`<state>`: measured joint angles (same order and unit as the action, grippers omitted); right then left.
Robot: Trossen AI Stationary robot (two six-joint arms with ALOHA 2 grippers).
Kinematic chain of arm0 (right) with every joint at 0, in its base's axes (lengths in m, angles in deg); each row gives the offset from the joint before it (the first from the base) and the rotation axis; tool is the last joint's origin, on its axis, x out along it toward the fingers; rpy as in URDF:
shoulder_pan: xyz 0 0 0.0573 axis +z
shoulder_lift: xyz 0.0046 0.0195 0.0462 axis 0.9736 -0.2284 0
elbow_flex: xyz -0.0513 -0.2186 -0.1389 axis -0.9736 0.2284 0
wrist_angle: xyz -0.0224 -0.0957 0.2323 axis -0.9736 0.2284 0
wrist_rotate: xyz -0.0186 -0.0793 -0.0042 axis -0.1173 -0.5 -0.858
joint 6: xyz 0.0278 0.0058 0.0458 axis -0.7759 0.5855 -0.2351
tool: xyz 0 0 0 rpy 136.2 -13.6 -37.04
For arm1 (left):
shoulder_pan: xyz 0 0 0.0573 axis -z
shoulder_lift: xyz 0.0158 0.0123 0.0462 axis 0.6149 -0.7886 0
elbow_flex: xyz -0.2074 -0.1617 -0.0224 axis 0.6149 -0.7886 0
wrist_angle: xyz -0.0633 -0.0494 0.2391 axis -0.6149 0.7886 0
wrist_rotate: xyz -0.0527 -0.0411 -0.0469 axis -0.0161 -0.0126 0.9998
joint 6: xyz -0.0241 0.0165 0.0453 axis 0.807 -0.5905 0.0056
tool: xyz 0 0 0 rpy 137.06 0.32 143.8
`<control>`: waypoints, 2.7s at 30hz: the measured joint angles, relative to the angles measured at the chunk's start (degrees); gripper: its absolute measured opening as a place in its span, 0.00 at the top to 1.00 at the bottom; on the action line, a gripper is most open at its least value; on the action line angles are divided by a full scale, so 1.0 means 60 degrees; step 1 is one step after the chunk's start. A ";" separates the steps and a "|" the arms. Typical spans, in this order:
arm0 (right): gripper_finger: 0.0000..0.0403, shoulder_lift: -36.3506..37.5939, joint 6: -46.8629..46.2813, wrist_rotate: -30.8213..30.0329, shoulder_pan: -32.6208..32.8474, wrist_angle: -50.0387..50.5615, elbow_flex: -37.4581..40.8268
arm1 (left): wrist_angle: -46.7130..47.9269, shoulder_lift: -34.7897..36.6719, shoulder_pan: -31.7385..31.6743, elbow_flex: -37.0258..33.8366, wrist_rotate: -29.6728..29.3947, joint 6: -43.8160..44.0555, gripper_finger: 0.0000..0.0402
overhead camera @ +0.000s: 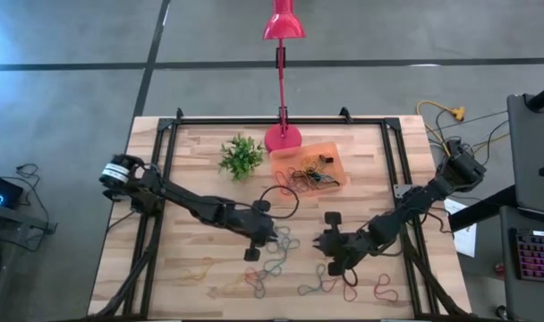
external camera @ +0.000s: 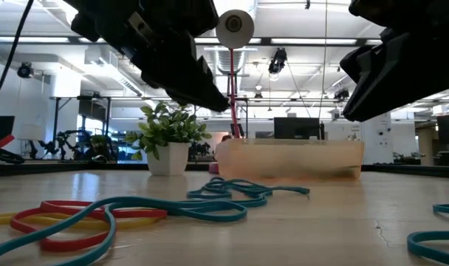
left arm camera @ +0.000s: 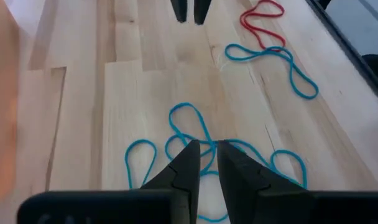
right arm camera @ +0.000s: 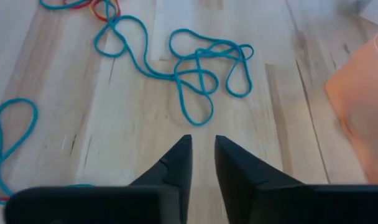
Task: Pick and place rubber bands into bin
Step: Put the blue rubberband into the orange container
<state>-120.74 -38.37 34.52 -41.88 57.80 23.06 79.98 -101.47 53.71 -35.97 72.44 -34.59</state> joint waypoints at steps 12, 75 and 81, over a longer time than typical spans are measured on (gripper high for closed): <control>0.71 -0.0004 -0.0139 0.0048 0.0018 -0.0496 0.0000 | -0.0350 -0.1822 -0.0063 0.0125 -0.0800 -0.0055 0.90; 0.78 -0.0022 -0.0467 0.0535 0.0138 -0.0735 0.0000 | -0.1742 -0.2724 -0.0555 0.0265 -0.0690 -0.0765 0.91; 0.80 -0.0022 -0.0674 0.0540 0.0142 -0.0736 0.0004 | -0.1607 -0.2717 -0.0667 0.0223 -0.0593 -0.0765 0.99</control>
<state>-120.87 -42.41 37.76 -41.03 53.39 23.08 70.34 -117.77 49.71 -34.63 68.88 -39.18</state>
